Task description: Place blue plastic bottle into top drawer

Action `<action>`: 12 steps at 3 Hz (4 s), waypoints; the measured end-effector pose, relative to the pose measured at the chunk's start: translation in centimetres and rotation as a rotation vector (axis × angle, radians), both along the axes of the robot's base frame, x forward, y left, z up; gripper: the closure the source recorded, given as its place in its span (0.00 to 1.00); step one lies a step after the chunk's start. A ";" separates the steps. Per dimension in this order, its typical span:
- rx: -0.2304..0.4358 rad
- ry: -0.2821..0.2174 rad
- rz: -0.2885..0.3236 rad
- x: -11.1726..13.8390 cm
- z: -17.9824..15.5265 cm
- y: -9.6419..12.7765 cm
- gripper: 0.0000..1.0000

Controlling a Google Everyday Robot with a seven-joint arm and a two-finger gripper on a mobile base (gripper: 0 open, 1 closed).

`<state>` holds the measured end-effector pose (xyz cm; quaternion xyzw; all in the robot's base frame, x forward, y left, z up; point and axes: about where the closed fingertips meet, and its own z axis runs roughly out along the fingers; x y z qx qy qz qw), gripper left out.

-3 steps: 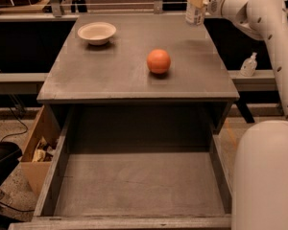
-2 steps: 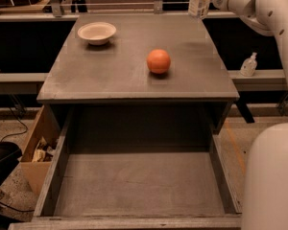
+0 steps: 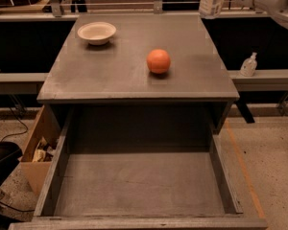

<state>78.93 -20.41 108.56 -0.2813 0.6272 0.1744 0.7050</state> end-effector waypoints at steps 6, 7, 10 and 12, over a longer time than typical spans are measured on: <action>-0.053 0.017 0.092 -19.3 -6.3 -4.9 1.00; -0.051 0.016 0.170 -23.2 -7.8 -2.6 1.00; -0.042 0.138 0.461 -33.0 -19.1 7.4 1.00; -0.072 0.174 0.641 -34.5 -26.1 15.6 1.00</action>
Offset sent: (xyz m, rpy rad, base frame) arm -0.1895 -0.0752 -0.0401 -0.0890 0.0223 -0.0430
